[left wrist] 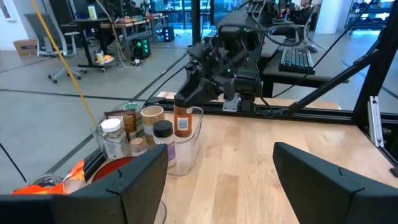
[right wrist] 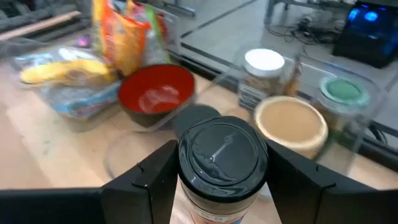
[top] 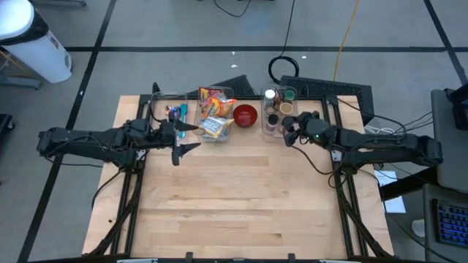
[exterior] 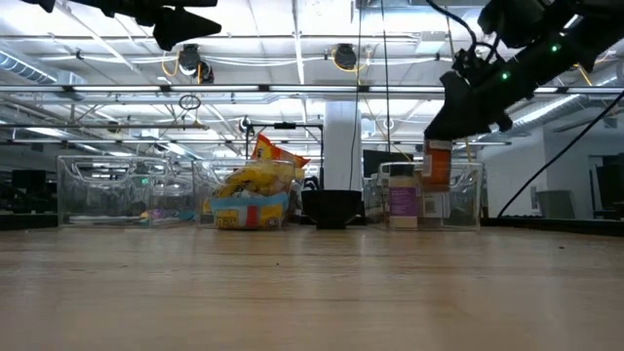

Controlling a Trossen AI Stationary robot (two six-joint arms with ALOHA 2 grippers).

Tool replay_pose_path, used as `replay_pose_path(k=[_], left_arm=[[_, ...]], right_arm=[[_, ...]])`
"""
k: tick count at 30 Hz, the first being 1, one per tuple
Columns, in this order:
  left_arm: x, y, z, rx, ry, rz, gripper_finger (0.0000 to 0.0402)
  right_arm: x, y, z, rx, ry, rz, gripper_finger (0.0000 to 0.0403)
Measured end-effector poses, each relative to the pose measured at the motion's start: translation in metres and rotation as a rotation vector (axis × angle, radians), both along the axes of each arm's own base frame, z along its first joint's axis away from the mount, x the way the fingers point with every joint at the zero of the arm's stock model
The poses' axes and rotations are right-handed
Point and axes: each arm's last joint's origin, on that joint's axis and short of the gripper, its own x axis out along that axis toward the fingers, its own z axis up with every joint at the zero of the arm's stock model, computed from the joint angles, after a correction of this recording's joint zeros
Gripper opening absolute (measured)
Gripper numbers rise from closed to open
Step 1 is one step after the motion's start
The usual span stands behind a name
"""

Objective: Pick & Place Food Item
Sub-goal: Put the orange seasoning bottle into the right transparent bin

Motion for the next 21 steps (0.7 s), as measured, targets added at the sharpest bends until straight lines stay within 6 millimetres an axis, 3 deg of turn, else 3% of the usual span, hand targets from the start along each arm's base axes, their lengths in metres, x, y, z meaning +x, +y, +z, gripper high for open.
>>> replay_pose_path(k=[8,21], left_arm=[[0.000,0.000,0.000,0.004,0.000,0.000,0.0294],[0.011,0.000,-0.007,0.006,0.035,0.002,0.0287]], right_arm=[[-0.003,-0.001,-0.009,0.016,-0.005,-0.090,0.0194],[0.013,-0.016,-0.032,0.054,0.058,-0.170,0.0194]])
